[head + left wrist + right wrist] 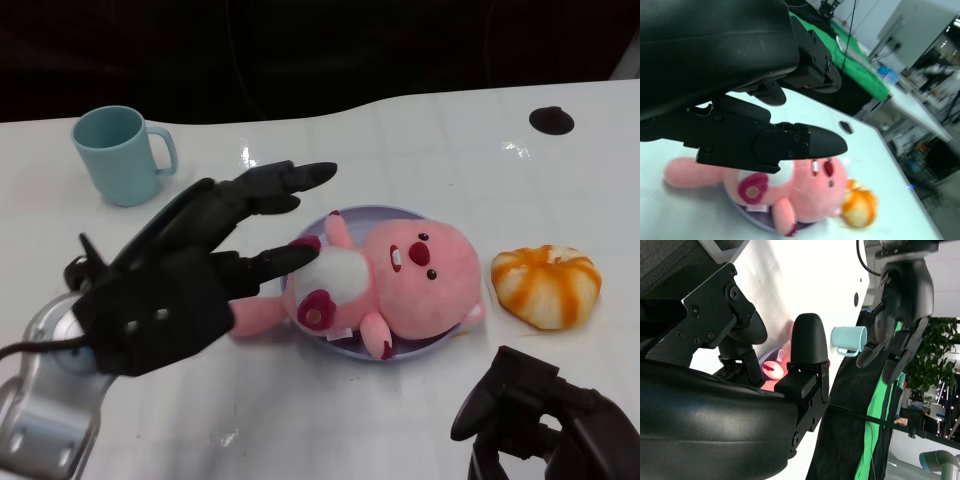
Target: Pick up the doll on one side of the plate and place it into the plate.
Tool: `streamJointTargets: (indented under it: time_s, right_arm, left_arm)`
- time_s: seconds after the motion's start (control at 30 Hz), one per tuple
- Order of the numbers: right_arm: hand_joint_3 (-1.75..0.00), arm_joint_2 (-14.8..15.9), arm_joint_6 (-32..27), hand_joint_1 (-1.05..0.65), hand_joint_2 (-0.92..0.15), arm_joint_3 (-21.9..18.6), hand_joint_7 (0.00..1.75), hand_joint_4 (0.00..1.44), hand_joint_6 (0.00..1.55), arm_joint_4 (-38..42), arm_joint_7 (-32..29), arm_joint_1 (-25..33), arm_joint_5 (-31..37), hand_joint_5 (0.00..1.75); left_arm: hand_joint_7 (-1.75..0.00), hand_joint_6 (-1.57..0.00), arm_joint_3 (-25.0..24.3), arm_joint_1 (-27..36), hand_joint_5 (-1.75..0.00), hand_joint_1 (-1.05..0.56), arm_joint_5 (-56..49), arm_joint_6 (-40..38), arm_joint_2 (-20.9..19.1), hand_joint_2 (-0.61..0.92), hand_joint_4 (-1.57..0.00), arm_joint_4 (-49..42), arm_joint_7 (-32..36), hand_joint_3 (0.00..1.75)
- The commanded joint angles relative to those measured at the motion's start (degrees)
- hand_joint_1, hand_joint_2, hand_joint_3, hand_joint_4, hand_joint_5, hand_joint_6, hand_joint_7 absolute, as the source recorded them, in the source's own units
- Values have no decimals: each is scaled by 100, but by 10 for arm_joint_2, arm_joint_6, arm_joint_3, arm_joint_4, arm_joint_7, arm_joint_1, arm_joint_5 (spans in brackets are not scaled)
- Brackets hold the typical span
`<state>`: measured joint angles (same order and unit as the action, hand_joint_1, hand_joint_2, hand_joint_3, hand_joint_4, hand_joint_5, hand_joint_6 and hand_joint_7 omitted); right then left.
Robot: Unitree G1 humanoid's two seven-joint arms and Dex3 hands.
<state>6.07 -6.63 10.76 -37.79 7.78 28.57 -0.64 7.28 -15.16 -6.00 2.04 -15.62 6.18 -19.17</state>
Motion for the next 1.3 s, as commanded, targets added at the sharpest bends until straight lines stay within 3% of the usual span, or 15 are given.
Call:
streamJointTargets:
  time_s: [0.03,0.13,0.17,0.2,0.23,0.27,0.37,0.53,0.7,0.97,1.13,1.3]
  right_arm:
    - [-140,2,6,10,-42,-4,157,73,60,-4,-1,0,-3,175]
    - [-140,2,6,9,-42,-4,157,73,59,-4,-2,0,-2,175]
    - [-140,1,6,9,-42,-3,156,73,59,-3,-2,0,-2,175]
    - [-140,1,6,9,-42,-3,156,73,60,-3,-2,0,-2,175]
    - [-140,1,6,9,-42,-4,156,73,60,-2,-2,0,-2,175]
    - [-140,2,6,9,-42,-4,156,73,60,-3,-1,0,-3,175]
    - [-140,2,7,9,-42,-4,156,73,59,-1,-1,-1,-4,175]
    - [-139,2,4,8,-43,-4,156,73,60,-2,0,-2,-6,175]
    - [-139,1,1,7,-42,0,156,73,60,-4,-2,-4,-1,175]
    - [-139,0,0,8,-42,-1,156,74,61,-5,-3,-7,-1,175]
    - [-140,3,2,8,-41,-6,156,74,61,-3,-1,-8,-2,175]
    - [-141,5,3,8,-40,-9,156,73,61,-4,-1,-6,-1,175]
  left_arm:
    - [-18,-72,-33,41,-86,-35,50,-13,11,92,-52,36,3,11]
    - [-22,-80,-52,73,-93,-24,93,-21,21,89,-61,58,-2,17]
    - [-26,-81,-56,79,-99,-20,101,-21,22,71,-61,62,-3,53]
    - [-28,-81,-58,82,-101,-19,107,-21,22,59,-62,64,-4,75]
    - [-30,-81,-65,95,-102,-18,125,-33,27,53,-62,74,-4,87]
    - [-41,-84,-71,109,-109,-14,144,-47,30,46,-65,86,-3,104]
    - [-83,-79,-80,142,-124,-10,173,-70,28,40,-71,112,-5,125]
    - [-120,-77,-87,196,-144,-1,210,-140,24,47,-76,164,1,130]
    - [-148,-71,-95,238,-171,-6,238,-223,26,53,-78,213,17,126]
    - [-161,-73,-112,291,-175,-7,284,-351,27,54,-87,279,48,126]
    - [-163,-71,-115,307,-175,-5,300,-352,34,53,-86,267,38,128]
    - [-166,-71,-109,307,-175,-9,290,-306,33,51,-84,226,12,128]
